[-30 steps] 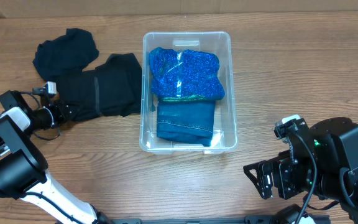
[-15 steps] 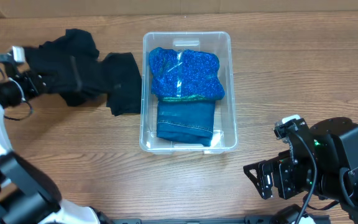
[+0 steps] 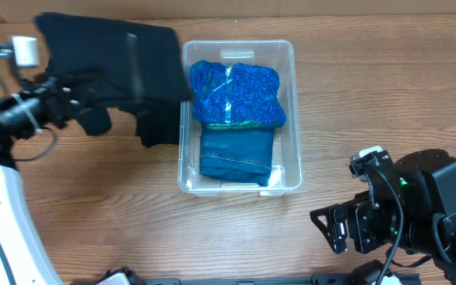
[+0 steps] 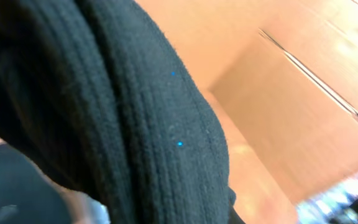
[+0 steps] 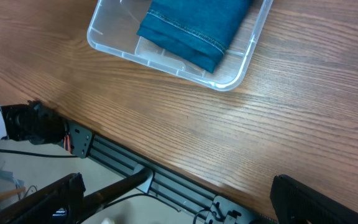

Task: Pack container
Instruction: 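Move the black garment into the bin's near end and release it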

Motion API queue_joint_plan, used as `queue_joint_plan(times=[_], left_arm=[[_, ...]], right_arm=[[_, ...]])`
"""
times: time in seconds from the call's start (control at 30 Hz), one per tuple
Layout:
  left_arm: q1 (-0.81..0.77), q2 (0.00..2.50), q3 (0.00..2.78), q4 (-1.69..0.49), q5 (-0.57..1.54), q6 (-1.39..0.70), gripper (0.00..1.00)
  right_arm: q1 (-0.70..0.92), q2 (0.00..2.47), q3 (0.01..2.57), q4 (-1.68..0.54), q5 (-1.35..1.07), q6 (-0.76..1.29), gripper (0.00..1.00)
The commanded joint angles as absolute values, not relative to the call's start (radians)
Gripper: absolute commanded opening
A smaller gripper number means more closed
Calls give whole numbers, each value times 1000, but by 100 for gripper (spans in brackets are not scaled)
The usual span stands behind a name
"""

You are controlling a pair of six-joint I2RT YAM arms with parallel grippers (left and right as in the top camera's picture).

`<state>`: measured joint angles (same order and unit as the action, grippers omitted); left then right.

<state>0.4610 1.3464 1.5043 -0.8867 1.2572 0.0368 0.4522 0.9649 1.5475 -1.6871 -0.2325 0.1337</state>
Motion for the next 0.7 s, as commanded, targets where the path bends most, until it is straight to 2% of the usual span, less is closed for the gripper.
queue_joint_plan(times=[0.0, 0.1, 0.17, 0.43, 0.57, 0.67], left_arm=[[269, 1301, 1540, -945, 1269, 75, 4], [62, 1302, 1510, -965, 1108, 74, 4], [-23, 1302, 1467, -931, 1034, 10, 4], [-179, 1302, 1120, -537, 985, -327, 4], [-320, 1302, 1045, -379, 843, -490, 4], [-414, 1302, 1040, -361, 700, -555, 4]], right_arm=[[451, 957, 1551, -1684, -237, 133, 100], [451, 957, 1551, -1684, -237, 133, 100], [451, 957, 1551, -1684, -237, 133, 100], [451, 957, 1551, -1684, -237, 133, 100], [451, 957, 1551, -1684, -237, 133, 100], [451, 957, 1551, -1684, -237, 133, 100]])
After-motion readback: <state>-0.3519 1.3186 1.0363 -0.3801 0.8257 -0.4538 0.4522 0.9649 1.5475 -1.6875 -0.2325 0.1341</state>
